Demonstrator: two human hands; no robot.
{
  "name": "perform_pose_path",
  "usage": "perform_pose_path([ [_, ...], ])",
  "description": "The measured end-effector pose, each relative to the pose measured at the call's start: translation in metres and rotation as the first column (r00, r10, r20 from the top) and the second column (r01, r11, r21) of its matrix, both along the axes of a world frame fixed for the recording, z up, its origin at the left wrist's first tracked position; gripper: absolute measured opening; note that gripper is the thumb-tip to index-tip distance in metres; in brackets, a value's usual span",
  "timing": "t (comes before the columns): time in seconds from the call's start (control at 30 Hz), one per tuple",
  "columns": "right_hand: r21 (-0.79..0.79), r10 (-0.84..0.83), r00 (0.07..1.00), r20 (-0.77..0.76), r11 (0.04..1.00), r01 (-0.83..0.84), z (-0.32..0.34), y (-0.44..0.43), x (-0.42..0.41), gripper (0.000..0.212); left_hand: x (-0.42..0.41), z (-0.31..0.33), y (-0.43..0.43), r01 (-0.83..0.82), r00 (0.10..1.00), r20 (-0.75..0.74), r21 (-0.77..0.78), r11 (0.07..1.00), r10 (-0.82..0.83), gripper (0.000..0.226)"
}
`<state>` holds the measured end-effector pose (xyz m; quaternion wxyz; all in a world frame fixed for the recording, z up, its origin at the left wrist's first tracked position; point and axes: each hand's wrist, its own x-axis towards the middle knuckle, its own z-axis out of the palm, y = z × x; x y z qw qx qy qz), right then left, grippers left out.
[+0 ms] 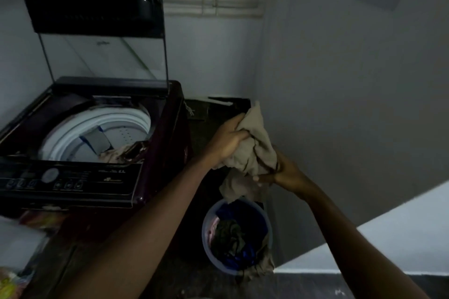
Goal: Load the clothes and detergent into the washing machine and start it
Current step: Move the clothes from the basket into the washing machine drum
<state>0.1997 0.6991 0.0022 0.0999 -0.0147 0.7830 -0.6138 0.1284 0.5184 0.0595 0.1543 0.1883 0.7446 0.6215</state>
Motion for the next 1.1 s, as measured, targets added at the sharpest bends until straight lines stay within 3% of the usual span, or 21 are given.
perform_pose_path([
  [0.17, 0.045, -0.049, 0.999, 0.007, 0.998, 0.049, -0.01, -0.018, -0.015, 0.045, -0.007, 0.023, -0.005, 0.017, 1.0, 0.004, 0.028, 0.999, -0.017, 0.034],
  [0.23, 0.037, -0.151, 0.988, -0.027, 0.988, 0.152, -0.008, -0.014, -0.019, 0.03, -0.014, 0.014, -0.018, -0.033, 0.999, 0.022, 0.026, 0.999, 0.032, 0.038],
  [0.33, 0.057, -0.346, 0.934, -0.093, 0.934, 0.352, 0.003, -0.003, -0.027, 0.022, -0.026, -0.008, -0.047, -0.129, 0.992, -0.025, -0.126, 0.984, 0.127, 0.054],
  [0.43, 0.128, -0.345, 0.915, -0.21, 0.918, 0.376, 0.018, 0.0, -0.039, 0.018, -0.031, -0.038, -0.07, -0.111, 0.994, -0.015, -0.345, 0.932, 0.113, 0.062],
  [0.47, 0.131, -0.329, 0.918, -0.224, 0.923, 0.363, 0.024, -0.003, -0.042, 0.019, -0.031, -0.048, -0.074, -0.09, 0.996, -0.028, -0.408, 0.908, 0.086, 0.069],
  [0.57, 0.107, -0.31, 0.92, -0.24, 0.933, 0.342, 0.038, -0.015, -0.047, 0.018, -0.031, -0.065, -0.073, -0.043, 0.998, -0.059, -0.571, 0.82, 0.011, 0.123],
  [0.63, 0.114, -0.276, 0.925, -0.262, 0.942, 0.314, 0.048, -0.023, -0.053, 0.023, -0.025, -0.063, -0.064, -0.053, 0.998, -0.046, -0.573, 0.818, 0.032, 0.15],
  [0.67, 0.121, -0.254, 0.927, -0.275, 0.948, 0.295, 0.054, -0.027, -0.057, 0.026, -0.021, -0.061, -0.059, -0.039, 0.999, -0.029, -0.509, 0.86, 0.028, 0.156],
  [0.73, 0.073, -0.239, 0.924, -0.299, 0.96, 0.272, 0.068, -0.037, -0.063, 0.029, -0.017, -0.062, -0.046, 0.047, 0.999, -0.007, -0.319, 0.947, -0.052, 0.151],
  [0.83, -0.122, -0.272, 0.914, -0.3, 0.961, 0.247, 0.092, -0.054, -0.069, 0.032, -0.015, -0.07, -0.026, 0.104, 0.994, -0.022, -0.158, 0.982, -0.109, 0.134],
  [1.0, -0.449, -0.311, 0.941, -0.133, 0.865, 0.223, 0.118, -0.07, -0.078, 0.035, -0.018, -0.078, -0.007, -0.121, 0.993, 0.009, -0.021, 0.992, 0.121, 0.116],
  [1.1, -0.593, -0.373, 0.925, -0.07, 0.761, 0.262, 0.125, -0.061, -0.082, 0.033, -0.018, -0.074, -0.019, -0.239, 0.97, 0.049, -0.015, 0.971, 0.24, 0.079],
])
